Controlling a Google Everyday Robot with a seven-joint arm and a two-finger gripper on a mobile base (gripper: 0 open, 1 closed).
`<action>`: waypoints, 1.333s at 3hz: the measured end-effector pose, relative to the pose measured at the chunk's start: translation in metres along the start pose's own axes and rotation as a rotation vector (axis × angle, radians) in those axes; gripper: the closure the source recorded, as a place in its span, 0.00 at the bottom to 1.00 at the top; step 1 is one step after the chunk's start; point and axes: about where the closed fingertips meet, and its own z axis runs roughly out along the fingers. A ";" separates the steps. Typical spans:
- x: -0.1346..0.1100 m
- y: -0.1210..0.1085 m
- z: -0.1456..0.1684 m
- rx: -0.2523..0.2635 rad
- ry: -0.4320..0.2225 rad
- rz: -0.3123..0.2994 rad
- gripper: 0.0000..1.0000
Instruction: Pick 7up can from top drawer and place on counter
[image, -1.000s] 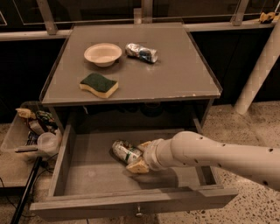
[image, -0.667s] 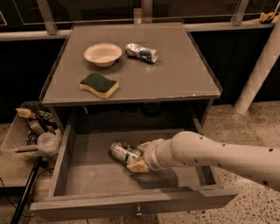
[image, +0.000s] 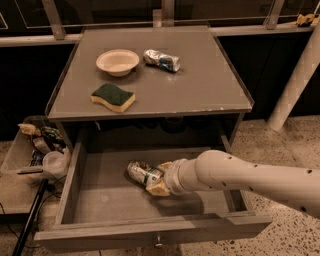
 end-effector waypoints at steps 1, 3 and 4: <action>-0.002 0.000 -0.004 -0.008 0.007 -0.014 1.00; -0.027 -0.012 -0.075 0.002 -0.029 -0.042 1.00; -0.049 -0.020 -0.125 0.025 -0.060 -0.076 1.00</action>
Offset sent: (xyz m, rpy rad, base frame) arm -0.0109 -0.0419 0.0620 -0.0064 -0.0049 0.0228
